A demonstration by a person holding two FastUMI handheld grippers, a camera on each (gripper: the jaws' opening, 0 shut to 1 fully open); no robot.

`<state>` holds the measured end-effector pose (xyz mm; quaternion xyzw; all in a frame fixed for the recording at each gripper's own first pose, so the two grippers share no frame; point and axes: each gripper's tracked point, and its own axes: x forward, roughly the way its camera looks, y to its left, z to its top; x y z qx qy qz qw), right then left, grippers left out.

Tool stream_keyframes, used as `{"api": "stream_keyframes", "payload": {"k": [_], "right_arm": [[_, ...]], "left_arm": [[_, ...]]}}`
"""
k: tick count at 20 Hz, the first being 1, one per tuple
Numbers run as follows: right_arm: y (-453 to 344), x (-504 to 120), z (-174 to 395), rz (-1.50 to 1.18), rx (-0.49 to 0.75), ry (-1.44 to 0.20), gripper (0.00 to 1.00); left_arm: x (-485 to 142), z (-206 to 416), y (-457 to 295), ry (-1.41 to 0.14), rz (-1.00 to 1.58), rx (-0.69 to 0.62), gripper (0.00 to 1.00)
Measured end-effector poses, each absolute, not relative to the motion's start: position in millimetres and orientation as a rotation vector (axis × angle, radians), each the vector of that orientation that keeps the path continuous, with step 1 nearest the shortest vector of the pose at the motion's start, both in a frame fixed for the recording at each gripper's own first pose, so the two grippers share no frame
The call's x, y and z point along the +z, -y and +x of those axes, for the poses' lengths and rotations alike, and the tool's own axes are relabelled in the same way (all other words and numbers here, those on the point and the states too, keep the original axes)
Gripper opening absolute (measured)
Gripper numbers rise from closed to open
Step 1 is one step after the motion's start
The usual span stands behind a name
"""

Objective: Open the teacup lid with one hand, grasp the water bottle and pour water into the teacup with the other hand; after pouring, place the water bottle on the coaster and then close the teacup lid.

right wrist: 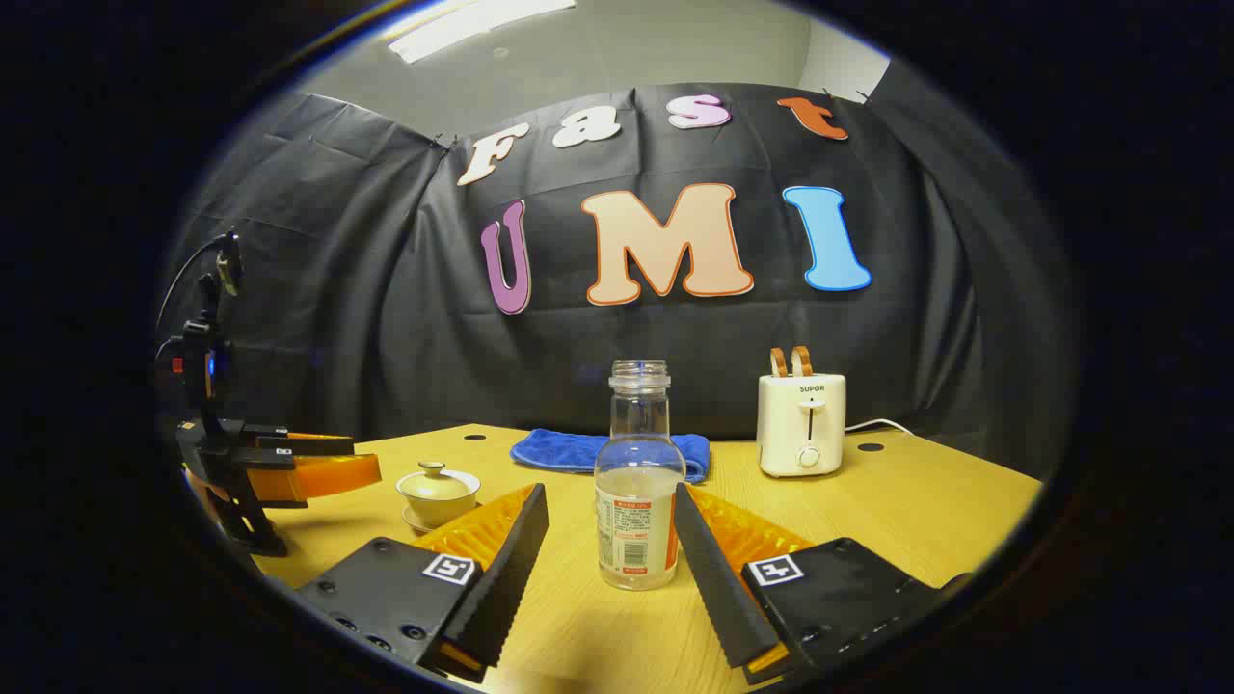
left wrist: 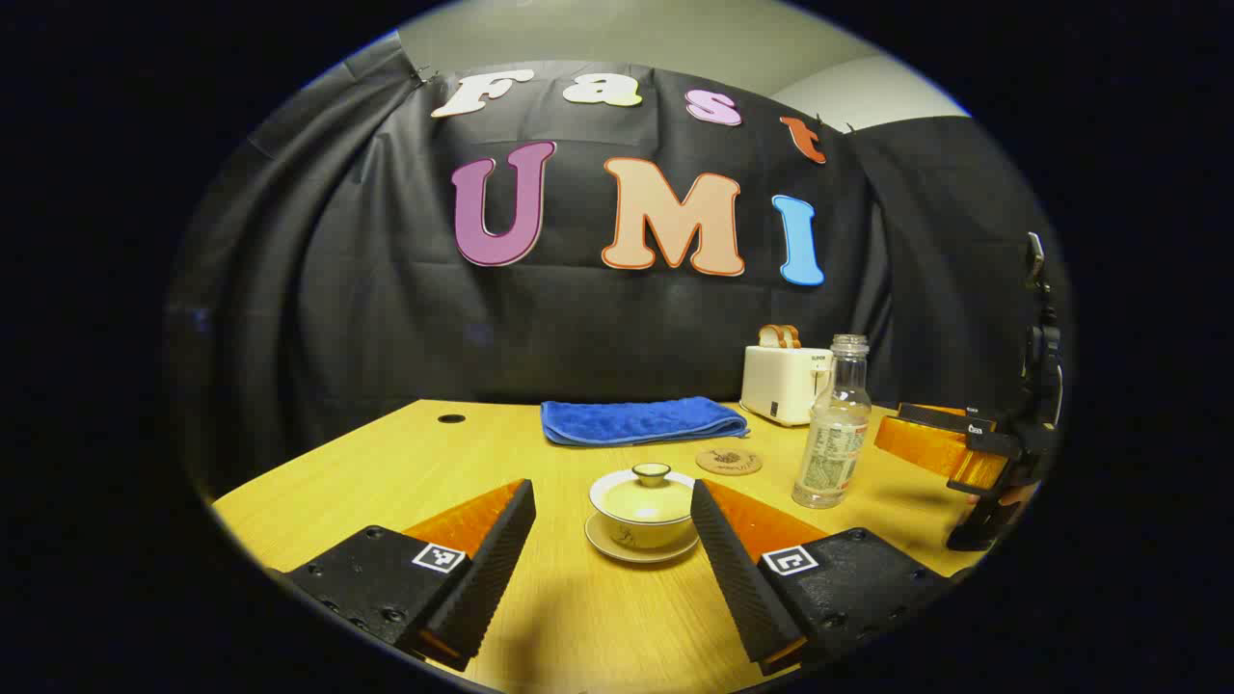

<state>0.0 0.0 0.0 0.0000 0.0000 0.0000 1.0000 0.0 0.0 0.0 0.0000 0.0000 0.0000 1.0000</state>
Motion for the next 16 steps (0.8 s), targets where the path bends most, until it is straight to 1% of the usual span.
{"api": "stream_keyframes", "payload": {"k": [1,2,4,5,6,7,8,9,10,11,12,16], "right_arm": [[0,-2,0,0.000,-0.002,-0.007,0.83],[1,-3,0,-0.003,-0.007,-0.010,0.86],[1,-6,3,-0.005,-0.011,-0.022,0.86],[2,-9,2,-0.002,-0.012,-0.033,0.83],[2,-7,1,-0.004,-0.015,-0.024,0.86],[3,-8,1,-0.004,-0.017,-0.026,0.84],[3,-8,1,-0.004,-0.019,-0.028,0.86],[4,-8,0,-0.005,-0.022,-0.027,0.86],[4,-9,0,-0.005,-0.024,-0.028,0.89],[5,-8,0,-0.005,-0.028,-0.027,0.89],[6,-8,0,-0.005,-0.036,-0.028,0.86],[14,-8,0,-0.005,-0.077,-0.031,0.87]], "left_arm": [[0,-1,0,0.002,0.001,0.000,0.96],[1,-1,0,0.005,0.000,0.002,0.96],[3,-5,-2,0.016,0.001,0.007,0.96],[3,-7,-2,0.023,0.004,0.009,0.96],[6,-9,-1,0.034,0.012,0.010,0.95],[6,-9,0,0.041,0.024,0.009,0.96],[5,-9,2,0.040,0.039,0.005,0.95],[4,-9,1,0.036,0.043,0.003,0.95],[4,-8,-1,0.035,0.037,0.011,0.95],[5,-8,-3,0.034,0.040,0.022,0.95],[5,-8,-3,0.033,0.039,0.024,0.96],[5,-9,-2,0.030,0.042,0.018,0.96]]}}
